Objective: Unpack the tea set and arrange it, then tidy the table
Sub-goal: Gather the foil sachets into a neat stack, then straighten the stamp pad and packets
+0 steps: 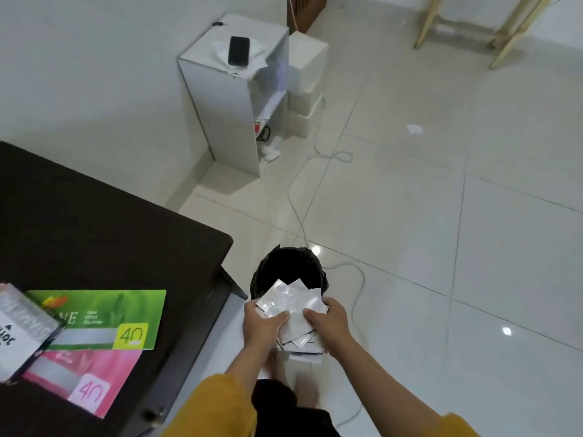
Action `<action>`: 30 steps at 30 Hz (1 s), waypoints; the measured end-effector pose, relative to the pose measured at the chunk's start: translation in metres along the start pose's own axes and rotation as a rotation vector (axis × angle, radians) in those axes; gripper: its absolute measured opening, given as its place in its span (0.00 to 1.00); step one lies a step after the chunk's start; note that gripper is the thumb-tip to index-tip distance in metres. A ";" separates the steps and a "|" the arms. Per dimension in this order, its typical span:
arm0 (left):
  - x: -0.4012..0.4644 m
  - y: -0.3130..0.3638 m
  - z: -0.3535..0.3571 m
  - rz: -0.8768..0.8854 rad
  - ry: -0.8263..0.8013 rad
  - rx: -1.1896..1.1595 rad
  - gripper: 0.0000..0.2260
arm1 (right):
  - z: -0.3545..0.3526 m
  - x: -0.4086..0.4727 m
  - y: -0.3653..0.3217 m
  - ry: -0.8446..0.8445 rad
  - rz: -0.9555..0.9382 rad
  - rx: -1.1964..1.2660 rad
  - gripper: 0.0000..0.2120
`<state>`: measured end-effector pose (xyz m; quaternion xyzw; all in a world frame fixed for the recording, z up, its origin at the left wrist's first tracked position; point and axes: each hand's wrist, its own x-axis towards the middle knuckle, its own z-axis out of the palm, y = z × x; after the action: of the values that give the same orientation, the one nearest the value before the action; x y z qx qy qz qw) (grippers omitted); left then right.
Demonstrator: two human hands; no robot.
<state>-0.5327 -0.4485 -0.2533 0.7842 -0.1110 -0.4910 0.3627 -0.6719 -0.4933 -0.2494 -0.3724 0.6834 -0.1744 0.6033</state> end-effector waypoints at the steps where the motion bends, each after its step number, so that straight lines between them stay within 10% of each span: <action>1: 0.012 -0.001 0.006 -0.006 -0.004 0.022 0.24 | 0.003 0.014 0.002 0.008 0.006 -0.008 0.13; 14: 0.131 -0.026 0.048 -0.092 -0.033 0.194 0.29 | 0.045 0.161 0.040 0.108 0.109 -0.132 0.27; 30: -0.040 0.053 -0.033 0.235 0.262 -0.137 0.15 | 0.049 -0.020 -0.068 -0.015 -0.189 -0.085 0.11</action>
<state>-0.5148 -0.4501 -0.1819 0.7964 -0.1202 -0.3455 0.4816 -0.6052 -0.5130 -0.1991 -0.4619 0.6473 -0.1986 0.5729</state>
